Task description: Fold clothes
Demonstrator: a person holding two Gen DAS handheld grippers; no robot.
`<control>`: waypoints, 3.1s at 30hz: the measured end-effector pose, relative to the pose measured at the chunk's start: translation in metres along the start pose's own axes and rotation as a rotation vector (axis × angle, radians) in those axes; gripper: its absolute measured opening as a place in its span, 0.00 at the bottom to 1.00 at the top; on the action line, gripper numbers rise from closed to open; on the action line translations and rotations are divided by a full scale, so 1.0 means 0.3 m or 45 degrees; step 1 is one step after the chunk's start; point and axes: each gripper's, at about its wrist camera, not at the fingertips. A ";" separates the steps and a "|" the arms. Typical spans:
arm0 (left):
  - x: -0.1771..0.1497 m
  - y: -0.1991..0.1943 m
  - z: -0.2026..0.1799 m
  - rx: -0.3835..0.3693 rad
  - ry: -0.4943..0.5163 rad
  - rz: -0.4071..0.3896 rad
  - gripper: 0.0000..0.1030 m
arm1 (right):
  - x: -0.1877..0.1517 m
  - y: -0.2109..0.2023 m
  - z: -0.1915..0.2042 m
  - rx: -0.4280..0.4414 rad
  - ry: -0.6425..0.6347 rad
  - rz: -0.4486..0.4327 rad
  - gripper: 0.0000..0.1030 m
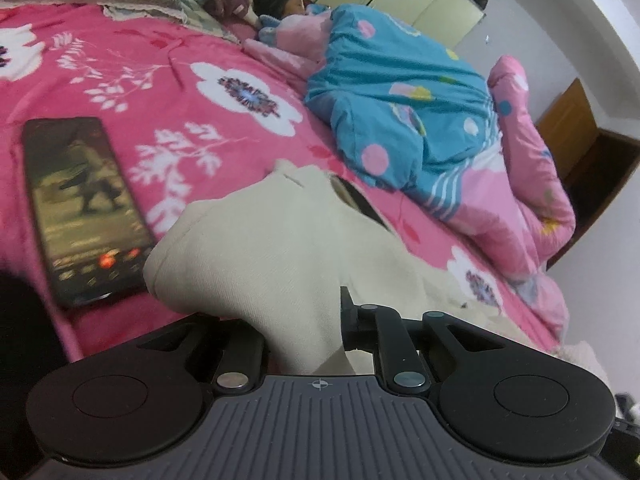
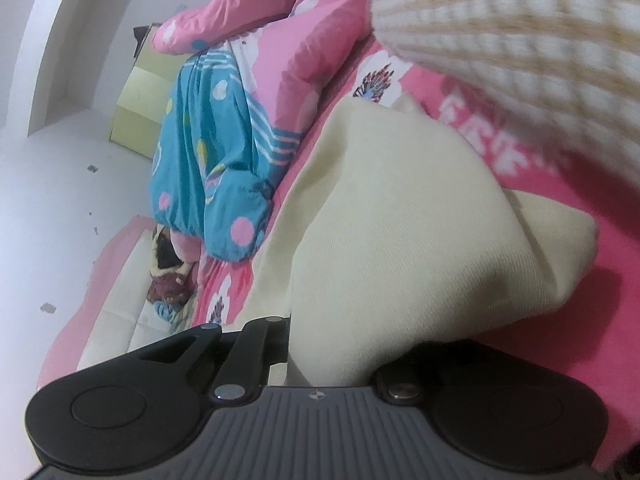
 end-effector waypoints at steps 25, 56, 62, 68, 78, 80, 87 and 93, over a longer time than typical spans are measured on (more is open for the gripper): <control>-0.015 -0.223 0.014 -0.037 0.296 0.049 0.40 | -0.009 -0.238 0.176 -0.222 -0.774 0.192 0.42; 0.174 0.058 -0.043 -0.026 0.384 0.078 0.57 | -0.089 0.326 0.598 0.191 -1.825 0.356 0.39; 0.188 0.072 -0.016 -0.074 0.334 0.082 0.52 | -0.114 0.465 0.575 0.138 -1.916 0.560 0.33; 0.183 0.087 -0.020 -0.074 0.354 0.059 0.39 | -0.154 0.432 0.573 0.109 -1.997 0.532 0.04; 0.175 0.106 -0.031 -0.062 0.368 0.042 0.31 | -0.177 0.412 0.589 0.053 -2.075 0.316 0.03; 0.170 0.116 -0.027 -0.048 0.367 0.051 0.31 | -0.191 0.442 0.568 0.033 -2.070 0.324 0.03; 0.157 0.133 -0.029 0.001 0.407 0.039 0.31 | -0.163 0.442 0.573 -0.025 -1.947 0.258 0.06; 0.154 0.145 -0.019 0.032 0.415 0.038 0.31 | -0.209 0.381 0.645 0.323 -1.981 0.319 0.16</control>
Point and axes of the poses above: each gripper's, at about its wrist camera, not at the fingertips, and y roughly the way its jaws point, z to its left, x to its top, and after that the axes turned 12 degrees about -y, right-handed
